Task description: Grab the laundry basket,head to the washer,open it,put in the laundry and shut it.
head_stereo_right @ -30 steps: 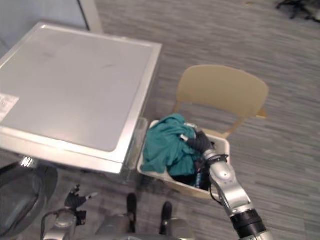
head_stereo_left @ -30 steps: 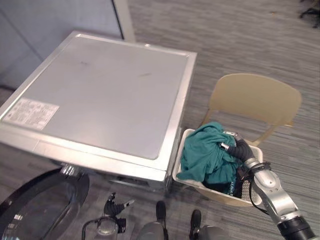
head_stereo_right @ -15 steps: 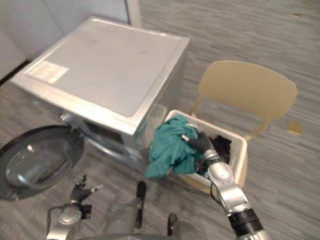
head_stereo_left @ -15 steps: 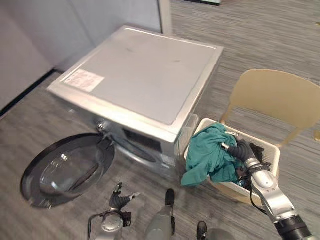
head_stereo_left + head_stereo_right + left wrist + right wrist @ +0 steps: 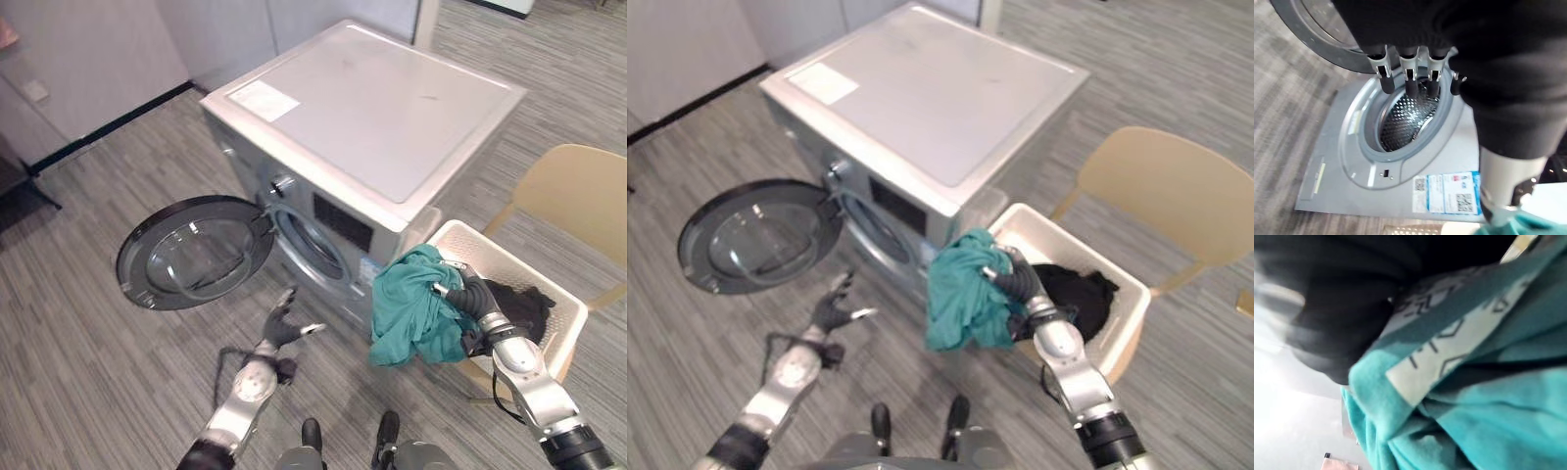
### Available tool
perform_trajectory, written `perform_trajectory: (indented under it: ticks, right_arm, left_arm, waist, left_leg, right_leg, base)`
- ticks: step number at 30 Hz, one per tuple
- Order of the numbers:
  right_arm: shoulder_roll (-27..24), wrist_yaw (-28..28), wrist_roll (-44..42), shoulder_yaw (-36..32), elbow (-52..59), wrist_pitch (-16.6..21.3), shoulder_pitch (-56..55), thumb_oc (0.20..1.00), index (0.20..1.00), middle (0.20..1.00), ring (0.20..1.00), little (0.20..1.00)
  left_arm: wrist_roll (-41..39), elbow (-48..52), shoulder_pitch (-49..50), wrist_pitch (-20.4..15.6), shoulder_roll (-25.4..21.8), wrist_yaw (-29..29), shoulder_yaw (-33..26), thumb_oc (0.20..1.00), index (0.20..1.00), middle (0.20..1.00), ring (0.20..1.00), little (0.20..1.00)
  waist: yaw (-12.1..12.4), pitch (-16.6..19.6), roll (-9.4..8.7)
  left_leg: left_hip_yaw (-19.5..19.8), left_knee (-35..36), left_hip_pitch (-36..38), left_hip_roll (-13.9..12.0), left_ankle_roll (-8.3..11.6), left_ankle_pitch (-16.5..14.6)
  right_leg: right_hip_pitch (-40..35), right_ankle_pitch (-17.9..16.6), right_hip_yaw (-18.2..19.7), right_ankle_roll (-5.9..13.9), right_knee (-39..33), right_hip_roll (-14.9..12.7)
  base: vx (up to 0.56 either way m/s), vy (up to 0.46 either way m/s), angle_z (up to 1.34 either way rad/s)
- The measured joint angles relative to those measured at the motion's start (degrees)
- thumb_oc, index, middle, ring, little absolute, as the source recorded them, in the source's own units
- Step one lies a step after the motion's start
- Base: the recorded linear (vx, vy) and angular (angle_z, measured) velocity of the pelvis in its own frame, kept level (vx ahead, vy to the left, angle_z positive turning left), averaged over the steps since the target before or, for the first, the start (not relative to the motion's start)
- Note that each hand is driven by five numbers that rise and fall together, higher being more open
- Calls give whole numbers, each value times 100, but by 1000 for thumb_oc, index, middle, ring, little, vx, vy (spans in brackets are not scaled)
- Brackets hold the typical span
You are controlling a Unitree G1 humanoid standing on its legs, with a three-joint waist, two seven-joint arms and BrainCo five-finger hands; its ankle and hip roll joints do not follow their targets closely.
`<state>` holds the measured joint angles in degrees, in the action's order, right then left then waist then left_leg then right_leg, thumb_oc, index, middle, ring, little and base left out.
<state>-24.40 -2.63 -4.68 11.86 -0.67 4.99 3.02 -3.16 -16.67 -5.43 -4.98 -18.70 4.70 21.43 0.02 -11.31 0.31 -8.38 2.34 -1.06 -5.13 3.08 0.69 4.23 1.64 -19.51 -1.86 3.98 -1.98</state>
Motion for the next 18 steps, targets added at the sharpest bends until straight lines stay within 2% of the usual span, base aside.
perform_trajectory:
  ticks: [1, 5, 7, 10, 13, 14, 15, 16, 18]
  right_arm:
    - [139, -3, -43, 78, -4, -1, 74, 200, 200, 200, 200, 200]
    - [348, -40, -103, 705, -41, -14, 682, 200, 200, 200, 200, 200]
    - [507, -60, -184, 935, -42, -16, 979, 200, 200, 200, 200, 200]
    - [1103, -168, -550, 1267, -71, 13, 1271, 200, 200, 200, 200, 200]
    - [1316, -293, -892, 1356, -106, 22, 1253, 200, 200, 200, 200, 200]
    - [1354, -363, -1140, 1371, -245, 23, 1249, 316, 316, 316, 316, 316]
    - [1355, -372, -1172, 1388, -274, 19, 1243, 555, 555, 555, 555, 555]
    - [1318, -354, -1229, 1411, -264, 13, 1196, 1000, 1000, 1000, 1000, 1000]
    - [1234, -326, -1354, 1493, -258, 12, 1089, 1000, 1000, 1000, 1000, 1000]
  left_arm:
    - [1, 163, -140, 2, -6, -2, 159, 1000, 1000, 1000, 1000, 1000]
    - [-20, 445, -312, 2, -87, 20, 321, 1000, 1000, 1000, 1000, 1000]
    - [-56, 448, -524, 4, -167, 37, 471, 1000, 1000, 1000, 1000, 1000]
    - [-138, 638, -940, 2, -64, 192, 757, 1000, 1000, 1000, 1000, 1000]
    - [-351, 691, -1058, 3, 2, 344, 848, 1000, 1000, 1000, 1000, 1000]
    - [-350, 693, -1043, 4, 22, 449, 985, 200, 200, 200, 200, 200]
    - [-350, 693, -1020, 5, 25, 454, 1036, 200, 200, 200, 200, 200]
    - [-350, 693, -933, 3, 32, 453, 1030, 200, 200, 200, 200, 200]
    - [-350, 693, -774, 4, 37, 453, 1029, 200, 200, 200, 200, 200]
  waist:
    - [38, 8, -65]
    - [45, 20, -106]
    - [45, 29, -121]
    - [45, 89, -181]
    - [15, 213, -259]
    - [-8, 264, -256]
    - [-1, 269, -247]
    - [-4, 269, -246]
    - [-4, 276, -246]
  left_leg:
    - [53, 78, -31, 113, -86, 60]
    - [-36, 78, -48, 340, -190, 126]
    - [-48, 82, -27, 390, -210, 140]
    - [-59, 180, 167, 413, -227, 142]
    - [-95, 212, 235, 398, -229, 143]
    - [-188, 217, 281, 393, -229, 143]
    - [-198, 217, 293, 389, -229, 144]
    - [-210, 218, 340, 385, -229, 144]
    - [-215, 219, 426, 384, -229, 143]
  right_leg:
    - [52, -58, 96, 90, -40, -55]
    - [39, -223, 279, 333, -178, -274]
    - [-1, -266, 307, 395, -250, -310]
    - [-190, -311, 362, 434, -377, -306]
    - [-253, -328, 420, 439, -433, -258]
    - [-258, -362, 500, 413, -461, -247]
    - [-266, -368, 518, 413, -470, -241]
    - [-308, -371, 550, 412, -492, -223]
    - [-410, -373, 577, 414, -539, -218]
  base:
    - [25, 109, 29]
    - [8, 85, -1]
    - [26, 58, -6]
    - [24, 54, -6]
    - [16, 34, -15]
    - [31, 31, -23]
    - [28, 6, -23]
    - [6, -15, -13]
    - [4, -16, -8]
